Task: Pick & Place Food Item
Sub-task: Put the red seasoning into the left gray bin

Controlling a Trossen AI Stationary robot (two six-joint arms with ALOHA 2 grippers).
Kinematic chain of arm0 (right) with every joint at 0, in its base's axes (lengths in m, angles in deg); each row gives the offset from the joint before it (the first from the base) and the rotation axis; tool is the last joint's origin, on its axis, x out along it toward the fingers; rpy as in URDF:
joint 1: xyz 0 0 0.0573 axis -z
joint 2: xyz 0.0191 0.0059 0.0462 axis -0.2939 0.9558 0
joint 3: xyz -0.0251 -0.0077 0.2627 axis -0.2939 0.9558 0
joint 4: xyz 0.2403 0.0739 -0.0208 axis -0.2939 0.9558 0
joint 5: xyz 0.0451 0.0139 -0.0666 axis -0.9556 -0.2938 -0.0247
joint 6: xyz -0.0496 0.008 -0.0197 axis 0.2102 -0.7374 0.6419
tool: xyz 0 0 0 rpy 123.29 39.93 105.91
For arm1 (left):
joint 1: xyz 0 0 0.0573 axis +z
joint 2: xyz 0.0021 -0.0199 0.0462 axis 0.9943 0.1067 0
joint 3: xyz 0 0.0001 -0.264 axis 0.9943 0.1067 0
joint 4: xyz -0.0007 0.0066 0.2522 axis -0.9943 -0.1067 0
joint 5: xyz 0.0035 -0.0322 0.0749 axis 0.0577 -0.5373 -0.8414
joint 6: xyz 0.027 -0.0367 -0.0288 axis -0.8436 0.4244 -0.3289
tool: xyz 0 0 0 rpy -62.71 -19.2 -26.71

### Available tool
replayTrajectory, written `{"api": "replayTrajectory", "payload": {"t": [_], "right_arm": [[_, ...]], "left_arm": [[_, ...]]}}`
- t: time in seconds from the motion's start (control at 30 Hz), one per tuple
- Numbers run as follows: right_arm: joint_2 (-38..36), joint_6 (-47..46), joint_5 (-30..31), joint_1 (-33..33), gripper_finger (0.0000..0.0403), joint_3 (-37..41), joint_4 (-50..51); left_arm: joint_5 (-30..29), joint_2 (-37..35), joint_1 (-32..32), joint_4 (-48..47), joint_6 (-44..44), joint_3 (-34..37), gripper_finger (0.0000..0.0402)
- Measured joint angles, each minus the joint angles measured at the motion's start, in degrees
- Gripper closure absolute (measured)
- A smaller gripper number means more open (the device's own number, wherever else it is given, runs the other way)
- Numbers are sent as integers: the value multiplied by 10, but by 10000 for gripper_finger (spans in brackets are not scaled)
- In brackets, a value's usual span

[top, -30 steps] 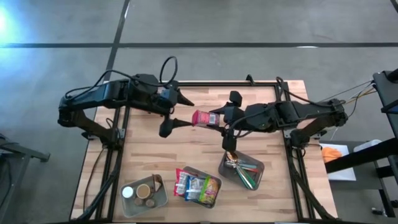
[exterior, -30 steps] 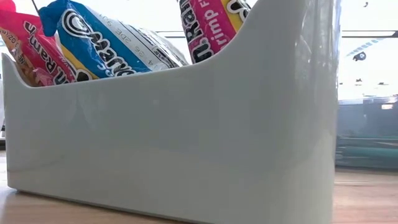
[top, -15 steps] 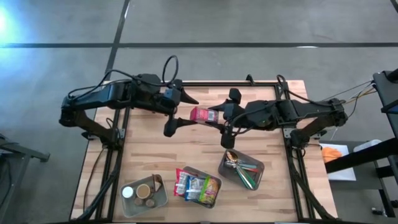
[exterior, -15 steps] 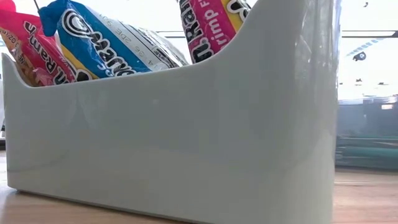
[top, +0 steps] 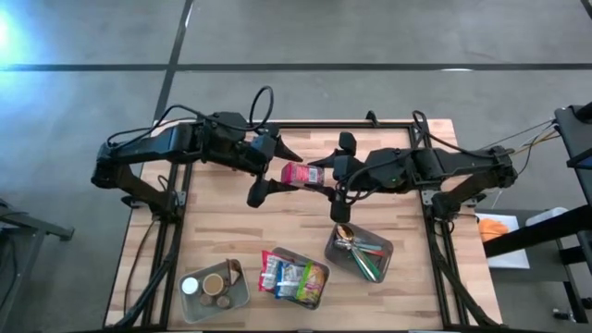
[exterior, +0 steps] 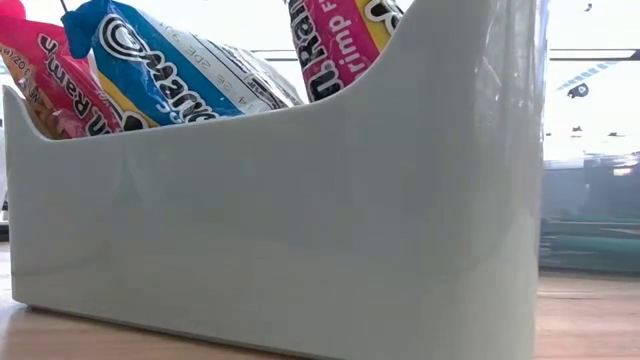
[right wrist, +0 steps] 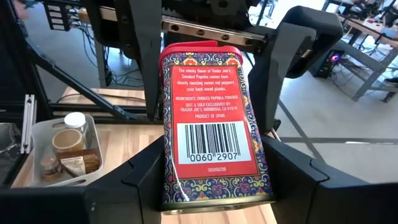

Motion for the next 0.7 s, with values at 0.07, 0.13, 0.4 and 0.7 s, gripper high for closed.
{"api": "replayTrajectory", "payload": {"t": [0.07, 0.13, 0.4, 0.7], "right_arm": [[0, 2, -4, 0, 198, 0, 0], [0, 5, -3, 0, 198, 0, 0], [-2, 0, -16, 0, 198, 0, -4], [0, 31, -49, -7, 156, -1, -16]], "left_arm": [[4, 0, 0, 0, 0, 0, 78], [13, 0, -1, 0, -2, 0, 107], [25, 0, -2, 12, -9, 0, 200], [52, 0, -3, 25, -1, 0, 200]]}}
